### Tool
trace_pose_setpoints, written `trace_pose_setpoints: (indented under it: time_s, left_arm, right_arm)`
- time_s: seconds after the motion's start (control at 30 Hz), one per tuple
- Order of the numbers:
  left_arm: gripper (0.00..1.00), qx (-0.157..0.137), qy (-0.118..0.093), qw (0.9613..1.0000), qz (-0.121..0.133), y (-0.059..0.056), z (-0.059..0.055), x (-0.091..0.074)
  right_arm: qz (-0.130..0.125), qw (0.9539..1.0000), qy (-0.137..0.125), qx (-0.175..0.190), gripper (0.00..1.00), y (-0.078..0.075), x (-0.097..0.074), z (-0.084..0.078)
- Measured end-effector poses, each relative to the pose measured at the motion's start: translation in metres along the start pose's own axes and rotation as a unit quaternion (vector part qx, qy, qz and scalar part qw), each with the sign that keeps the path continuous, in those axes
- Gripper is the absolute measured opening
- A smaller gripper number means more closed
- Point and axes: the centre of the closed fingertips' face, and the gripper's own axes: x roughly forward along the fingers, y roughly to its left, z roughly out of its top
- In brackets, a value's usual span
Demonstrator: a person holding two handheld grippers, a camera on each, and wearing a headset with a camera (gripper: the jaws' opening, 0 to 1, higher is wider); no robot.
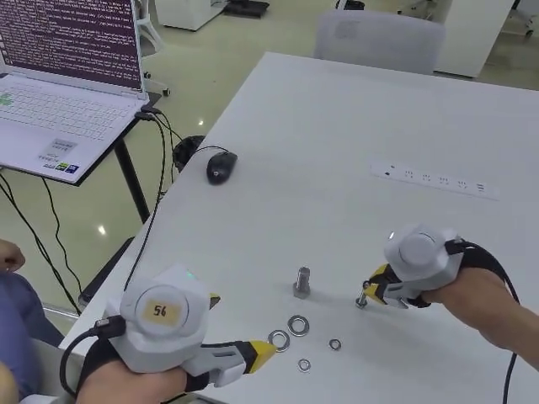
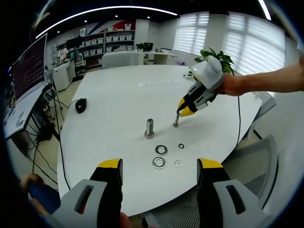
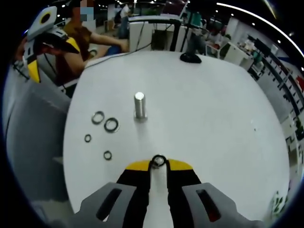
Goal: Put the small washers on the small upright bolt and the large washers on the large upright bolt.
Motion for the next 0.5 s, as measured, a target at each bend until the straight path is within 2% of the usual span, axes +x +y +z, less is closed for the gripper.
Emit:
trace_pose_setpoints:
  time_s: [0.5]
  left_arm:
    - [0.63,0.000,0.002,1.0000,-0.002,-0.0008,-0.0017,0.0008]
  right_arm:
    - [0.007,0.9998,0.017,-0.007,0.13,0.0010,0.0060,-0.0017]
